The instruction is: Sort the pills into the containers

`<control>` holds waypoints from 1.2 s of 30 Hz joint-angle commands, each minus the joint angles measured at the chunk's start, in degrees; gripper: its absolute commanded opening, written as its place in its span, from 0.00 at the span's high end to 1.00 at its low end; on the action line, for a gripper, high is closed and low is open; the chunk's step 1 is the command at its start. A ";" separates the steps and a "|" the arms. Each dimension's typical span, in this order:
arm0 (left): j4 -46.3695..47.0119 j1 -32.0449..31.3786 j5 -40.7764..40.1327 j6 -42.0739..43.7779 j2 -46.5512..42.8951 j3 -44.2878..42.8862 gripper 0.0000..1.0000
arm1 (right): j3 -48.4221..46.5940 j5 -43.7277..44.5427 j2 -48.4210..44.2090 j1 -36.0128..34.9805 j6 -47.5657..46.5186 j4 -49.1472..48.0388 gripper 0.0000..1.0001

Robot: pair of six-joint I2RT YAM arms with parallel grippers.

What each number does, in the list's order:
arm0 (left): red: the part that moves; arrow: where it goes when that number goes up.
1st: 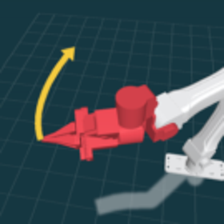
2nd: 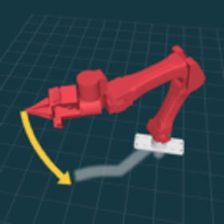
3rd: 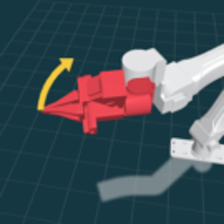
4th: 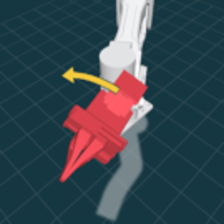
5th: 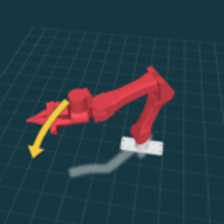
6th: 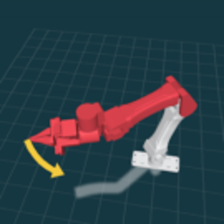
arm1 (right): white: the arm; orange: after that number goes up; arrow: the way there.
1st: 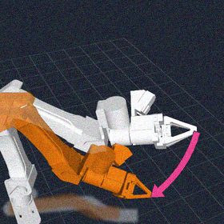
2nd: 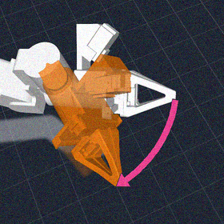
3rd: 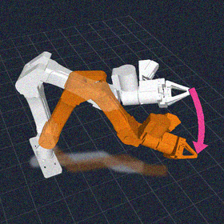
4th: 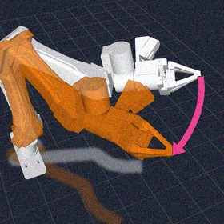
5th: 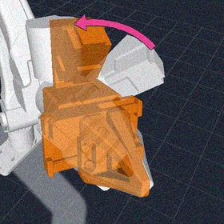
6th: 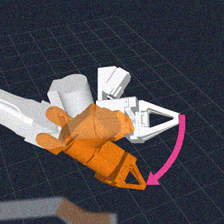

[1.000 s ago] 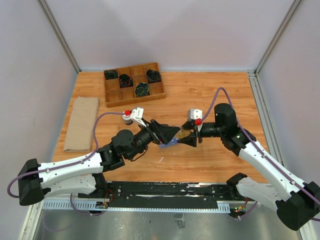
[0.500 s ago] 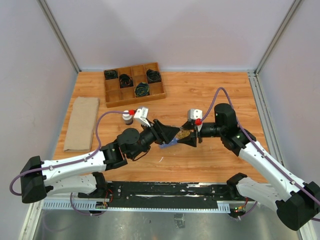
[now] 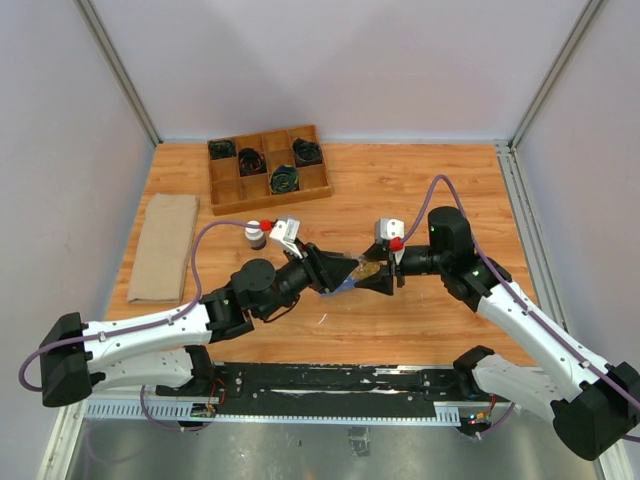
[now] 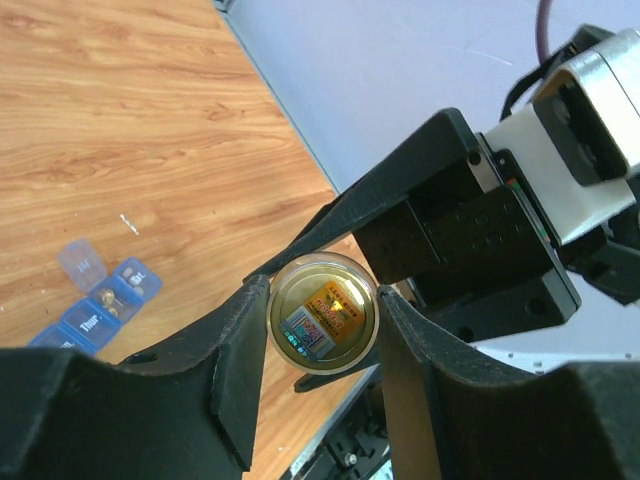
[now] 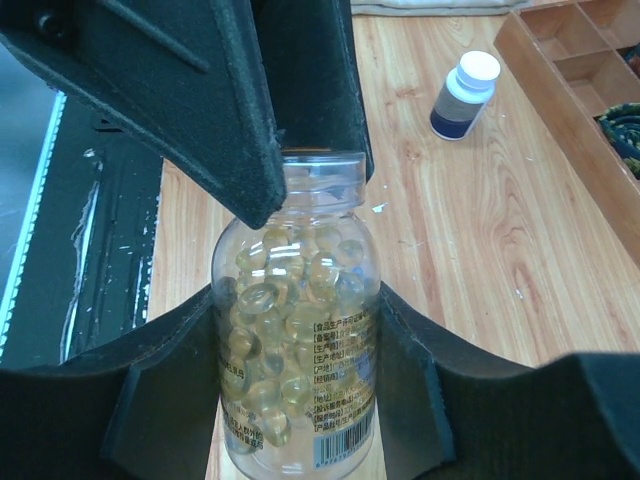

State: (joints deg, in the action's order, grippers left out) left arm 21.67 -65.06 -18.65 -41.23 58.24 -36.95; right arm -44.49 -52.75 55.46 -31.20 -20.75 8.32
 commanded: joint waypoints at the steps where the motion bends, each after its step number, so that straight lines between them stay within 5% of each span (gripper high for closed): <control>1: 8.35 -0.47 7.80 10.41 -2.45 4.96 0.61 | -1.38 -3.62 -1.00 0.46 1.18 -2.19 0.96; 7: 20.70 2.45 21.93 25.78 -5.09 12.72 0.66 | -0.91 -6.98 -1.40 0.53 1.51 -2.93 0.97; 14: 27.03 11.74 40.61 29.35 -2.38 14.06 0.67 | -0.52 -9.89 -1.85 0.54 1.68 -3.56 0.97; 17: 28.10 12.32 41.25 30.30 -1.82 13.55 0.63 | -0.58 -10.00 -1.69 0.53 1.52 -3.57 0.97; 23: 30.92 12.32 36.50 27.97 -3.87 14.51 0.19 | -0.57 -9.91 -1.65 0.53 1.34 -3.43 0.97; 27: 28.23 12.32 31.44 23.03 -7.54 14.90 0.02 | -0.69 -9.48 -1.67 0.53 0.44 -2.82 0.97; 36: 20.16 12.41 26.32 3.13 -16.52 18.25 0.01 | -0.79 -8.06 -1.00 0.55 -0.95 -1.88 0.96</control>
State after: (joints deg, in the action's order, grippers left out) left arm 45.50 -52.99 10.81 -26.15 43.35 -19.44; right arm -44.49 -61.04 54.92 -31.16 -20.14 6.33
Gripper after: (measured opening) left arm 0.991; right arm 0.538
